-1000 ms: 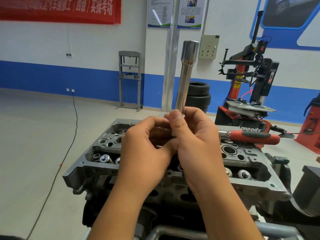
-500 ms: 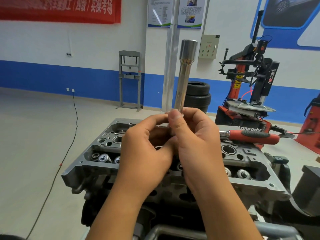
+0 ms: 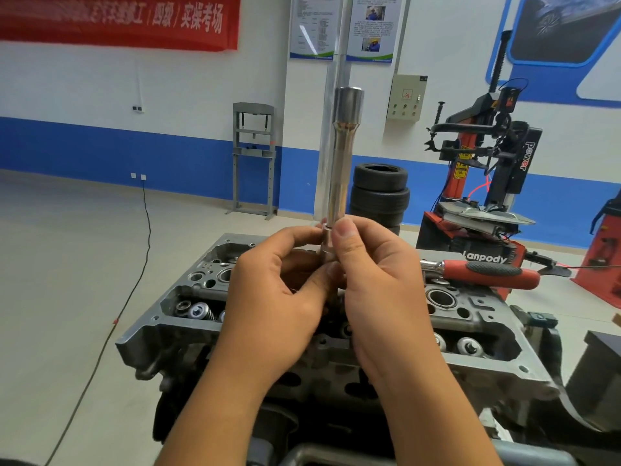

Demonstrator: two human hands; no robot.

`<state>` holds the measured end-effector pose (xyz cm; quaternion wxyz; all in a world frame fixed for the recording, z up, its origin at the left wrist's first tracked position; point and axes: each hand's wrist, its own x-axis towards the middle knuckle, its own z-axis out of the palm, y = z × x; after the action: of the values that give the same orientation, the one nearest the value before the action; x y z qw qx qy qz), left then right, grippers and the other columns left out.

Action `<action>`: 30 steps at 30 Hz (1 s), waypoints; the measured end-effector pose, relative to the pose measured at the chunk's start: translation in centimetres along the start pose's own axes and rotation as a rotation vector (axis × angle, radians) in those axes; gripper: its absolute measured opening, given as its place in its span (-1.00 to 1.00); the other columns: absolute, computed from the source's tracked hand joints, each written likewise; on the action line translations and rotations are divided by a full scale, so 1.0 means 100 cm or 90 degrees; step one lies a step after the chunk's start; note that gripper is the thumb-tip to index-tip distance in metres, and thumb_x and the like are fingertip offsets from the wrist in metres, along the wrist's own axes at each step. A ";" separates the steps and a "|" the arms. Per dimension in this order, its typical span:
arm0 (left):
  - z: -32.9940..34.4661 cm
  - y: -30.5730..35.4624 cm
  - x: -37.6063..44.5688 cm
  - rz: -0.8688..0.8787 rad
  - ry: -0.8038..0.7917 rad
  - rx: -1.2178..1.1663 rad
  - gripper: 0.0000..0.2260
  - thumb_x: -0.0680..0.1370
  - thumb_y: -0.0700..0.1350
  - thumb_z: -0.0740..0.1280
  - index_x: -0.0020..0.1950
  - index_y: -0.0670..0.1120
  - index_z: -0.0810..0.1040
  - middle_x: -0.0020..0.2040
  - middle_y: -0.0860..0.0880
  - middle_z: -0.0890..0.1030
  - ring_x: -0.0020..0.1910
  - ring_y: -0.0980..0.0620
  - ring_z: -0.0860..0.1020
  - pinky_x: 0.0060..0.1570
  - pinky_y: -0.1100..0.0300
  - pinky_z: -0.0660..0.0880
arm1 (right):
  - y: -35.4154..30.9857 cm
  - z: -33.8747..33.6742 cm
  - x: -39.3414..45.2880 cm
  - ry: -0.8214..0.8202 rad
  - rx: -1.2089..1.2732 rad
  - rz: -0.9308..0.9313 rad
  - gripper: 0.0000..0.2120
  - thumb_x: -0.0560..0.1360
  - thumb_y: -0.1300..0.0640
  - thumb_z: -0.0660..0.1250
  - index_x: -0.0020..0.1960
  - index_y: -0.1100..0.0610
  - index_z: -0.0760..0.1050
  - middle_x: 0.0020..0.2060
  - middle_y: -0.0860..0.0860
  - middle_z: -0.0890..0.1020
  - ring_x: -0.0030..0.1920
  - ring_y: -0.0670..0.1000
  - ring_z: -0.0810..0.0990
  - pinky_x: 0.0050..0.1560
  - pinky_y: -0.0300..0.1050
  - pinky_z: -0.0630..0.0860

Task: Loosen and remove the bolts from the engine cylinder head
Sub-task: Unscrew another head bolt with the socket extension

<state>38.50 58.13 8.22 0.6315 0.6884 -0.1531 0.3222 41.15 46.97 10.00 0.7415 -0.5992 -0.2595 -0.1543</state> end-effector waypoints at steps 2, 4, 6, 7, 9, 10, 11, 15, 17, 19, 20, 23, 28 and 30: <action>0.001 -0.001 0.001 -0.002 0.013 0.012 -0.73 0.56 -0.25 0.49 0.14 0.10 0.66 -0.08 0.13 0.77 -0.08 0.14 0.75 -0.15 0.25 0.67 | 0.000 0.000 0.000 -0.007 -0.003 0.000 -0.83 0.65 0.06 0.34 -0.04 0.03 0.69 -0.15 0.04 0.74 -0.07 0.09 0.74 -0.02 0.03 0.71; 0.003 -0.004 0.000 0.010 0.049 0.039 -0.75 0.52 -0.22 0.53 0.08 0.10 0.67 -0.11 0.14 0.76 -0.11 0.15 0.74 -0.18 0.29 0.66 | 0.000 0.001 0.000 0.001 0.012 -0.002 -0.91 0.58 0.05 0.44 -0.01 0.06 0.67 -0.14 0.02 0.75 -0.09 0.04 0.75 -0.06 -0.08 0.70; 0.005 -0.006 0.000 0.019 0.083 0.066 -0.76 0.47 -0.21 0.57 0.02 0.10 0.68 -0.14 0.15 0.75 -0.14 0.15 0.74 -0.20 0.28 0.66 | 0.002 0.000 0.000 0.018 0.019 -0.004 -0.86 0.50 0.05 0.52 -0.01 0.09 0.65 -0.15 0.01 0.75 -0.11 0.00 0.75 -0.10 -0.15 0.66; 0.005 -0.007 0.000 0.021 0.087 0.071 -0.76 0.47 -0.20 0.57 0.02 0.10 0.69 -0.14 0.16 0.75 -0.14 0.16 0.74 -0.19 0.27 0.66 | 0.002 0.000 0.001 0.019 0.018 -0.001 -0.86 0.50 0.06 0.52 -0.01 0.10 0.65 -0.15 0.02 0.75 -0.11 0.00 0.75 -0.10 -0.15 0.65; 0.003 -0.007 0.001 0.026 0.059 0.062 -0.80 0.53 -0.16 0.52 0.10 0.08 0.70 -0.09 0.17 0.76 -0.09 0.16 0.74 -0.14 0.24 0.68 | 0.001 0.001 0.001 0.005 0.011 0.010 -0.91 0.58 0.08 0.45 -0.01 0.10 0.66 -0.14 0.03 0.75 -0.10 0.03 0.74 -0.09 -0.12 0.66; 0.001 -0.006 0.001 0.023 0.035 0.048 -0.82 0.58 -0.13 0.48 0.16 0.07 0.71 -0.05 0.15 0.76 -0.04 0.14 0.74 -0.10 0.17 0.70 | 0.001 0.001 0.001 -0.001 0.007 0.016 -0.88 0.62 0.07 0.40 -0.01 0.09 0.67 -0.14 0.04 0.74 -0.09 0.05 0.74 -0.10 -0.10 0.67; 0.000 -0.006 0.001 0.017 0.015 0.031 -0.82 0.61 -0.10 0.44 0.21 0.05 0.70 0.00 0.12 0.76 0.01 0.11 0.74 -0.04 0.09 0.71 | 0.002 0.000 0.002 -0.005 0.003 0.021 -0.84 0.64 0.06 0.36 -0.02 0.09 0.67 -0.14 0.06 0.74 -0.07 0.08 0.74 -0.10 -0.05 0.69; -0.001 -0.007 0.003 -0.001 0.016 0.009 -0.82 0.63 -0.10 0.41 0.20 0.04 0.71 0.00 0.10 0.76 0.00 0.10 0.74 -0.08 0.13 0.67 | 0.000 0.000 0.001 0.004 0.018 0.030 -0.80 0.64 0.01 0.36 -0.05 0.08 0.68 -0.13 0.11 0.72 -0.01 0.25 0.69 -0.02 0.21 0.68; 0.001 -0.007 0.002 0.017 0.027 0.019 -0.85 0.57 -0.04 0.46 0.13 0.04 0.71 -0.07 0.12 0.76 -0.07 0.14 0.74 -0.16 0.28 0.64 | -0.001 0.000 0.002 0.021 0.025 0.024 -0.81 0.56 0.00 0.45 -0.01 0.13 0.65 -0.15 0.03 0.73 -0.08 0.10 0.73 -0.08 -0.05 0.69; 0.002 -0.007 0.001 0.028 0.030 0.025 -0.79 0.49 0.06 0.47 0.08 0.03 0.71 -0.09 0.12 0.76 -0.09 0.14 0.74 -0.13 0.32 0.63 | 0.000 0.000 0.002 0.030 0.029 0.023 -0.76 0.51 0.00 0.49 0.03 0.17 0.62 -0.14 0.04 0.74 -0.13 0.01 0.73 -0.10 -0.16 0.66; 0.002 -0.007 0.002 0.027 0.026 0.021 -0.77 0.47 0.07 0.46 0.08 0.02 0.71 -0.09 0.12 0.76 -0.09 0.14 0.74 -0.13 0.31 0.64 | 0.000 0.000 0.002 0.028 0.031 0.026 -0.76 0.52 0.01 0.48 0.03 0.18 0.62 -0.13 0.06 0.74 -0.13 0.01 0.73 -0.09 -0.14 0.67; -0.001 -0.008 0.004 -0.006 -0.022 -0.025 -0.75 0.56 0.04 0.42 0.19 0.02 0.70 0.01 0.07 0.77 0.01 0.08 0.74 -0.10 0.14 0.69 | 0.000 0.000 0.002 0.006 0.020 0.030 -0.77 0.59 -0.02 0.37 -0.02 0.13 0.66 -0.14 0.08 0.73 -0.07 0.09 0.73 -0.06 0.03 0.69; 0.000 -0.009 0.006 -0.029 -0.018 -0.024 -0.86 0.63 -0.04 0.42 0.17 0.05 0.70 -0.01 0.05 0.77 0.00 0.04 0.75 -0.06 -0.03 0.69 | -0.001 0.002 0.001 -0.001 0.015 0.013 -0.73 0.57 -0.08 0.37 -0.06 0.11 0.67 -0.16 0.09 0.72 -0.07 0.13 0.73 -0.07 0.07 0.71; 0.002 -0.009 0.004 -0.011 0.015 0.000 -0.84 0.55 -0.04 0.50 0.12 0.02 0.71 -0.06 0.07 0.77 -0.05 0.07 0.75 -0.10 0.08 0.69 | -0.001 0.002 0.001 0.012 0.021 0.003 -0.66 0.43 -0.14 0.45 -0.03 0.13 0.64 -0.20 0.00 0.72 -0.16 0.00 0.71 -0.13 -0.13 0.67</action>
<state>39.46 58.18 7.78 0.6363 0.6855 -0.1395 0.3251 41.16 47.15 10.17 0.7539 -0.5861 -0.2540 -0.1538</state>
